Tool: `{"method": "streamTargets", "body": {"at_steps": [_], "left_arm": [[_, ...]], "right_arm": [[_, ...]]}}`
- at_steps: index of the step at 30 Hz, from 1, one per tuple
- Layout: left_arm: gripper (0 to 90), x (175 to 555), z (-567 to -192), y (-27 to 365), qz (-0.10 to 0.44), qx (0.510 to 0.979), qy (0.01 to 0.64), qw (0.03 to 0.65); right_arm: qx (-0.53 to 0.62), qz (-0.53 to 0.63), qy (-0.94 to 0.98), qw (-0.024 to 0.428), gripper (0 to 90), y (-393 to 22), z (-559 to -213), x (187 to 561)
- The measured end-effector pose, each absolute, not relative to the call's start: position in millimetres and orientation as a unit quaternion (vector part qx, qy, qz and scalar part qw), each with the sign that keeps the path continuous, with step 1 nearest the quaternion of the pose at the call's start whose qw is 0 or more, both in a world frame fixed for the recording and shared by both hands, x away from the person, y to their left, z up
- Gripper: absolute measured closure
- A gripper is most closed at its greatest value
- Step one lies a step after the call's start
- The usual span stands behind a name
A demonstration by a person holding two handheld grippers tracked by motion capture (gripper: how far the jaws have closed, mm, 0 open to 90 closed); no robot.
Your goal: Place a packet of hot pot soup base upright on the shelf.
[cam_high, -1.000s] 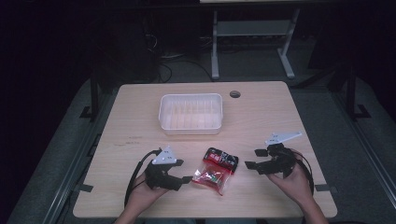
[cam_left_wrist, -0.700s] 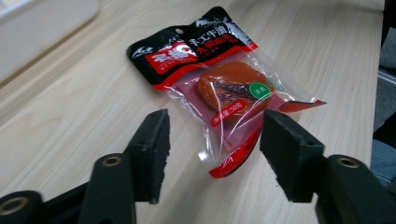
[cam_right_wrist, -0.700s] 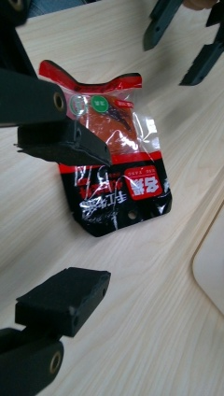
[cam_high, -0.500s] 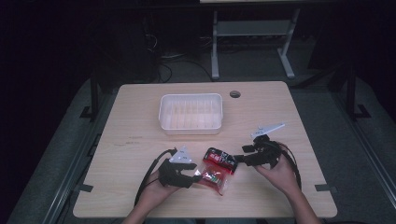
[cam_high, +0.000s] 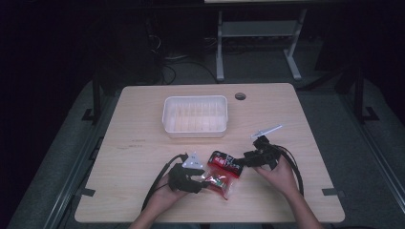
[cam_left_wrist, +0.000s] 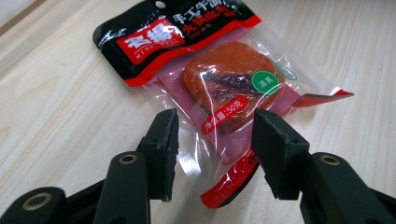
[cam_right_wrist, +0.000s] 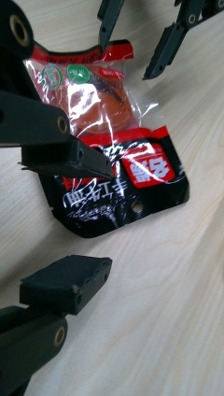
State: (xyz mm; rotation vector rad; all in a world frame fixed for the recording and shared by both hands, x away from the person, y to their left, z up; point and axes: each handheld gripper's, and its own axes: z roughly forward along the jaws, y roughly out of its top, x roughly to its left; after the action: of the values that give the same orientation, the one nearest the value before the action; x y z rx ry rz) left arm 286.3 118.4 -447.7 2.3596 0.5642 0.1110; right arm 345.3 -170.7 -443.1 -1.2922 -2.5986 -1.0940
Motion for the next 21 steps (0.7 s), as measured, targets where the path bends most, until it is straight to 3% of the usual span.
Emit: {"method": "streamTargets", "body": {"at_steps": [21], "left_arm": [[51.5, 292, -456, 120, 0.02, 0.914, 0.218, 0.341]], "right_arm": [[-0.418, -0.349, -0.835, 0.081, 58.2, -163, -458, 350]]}}
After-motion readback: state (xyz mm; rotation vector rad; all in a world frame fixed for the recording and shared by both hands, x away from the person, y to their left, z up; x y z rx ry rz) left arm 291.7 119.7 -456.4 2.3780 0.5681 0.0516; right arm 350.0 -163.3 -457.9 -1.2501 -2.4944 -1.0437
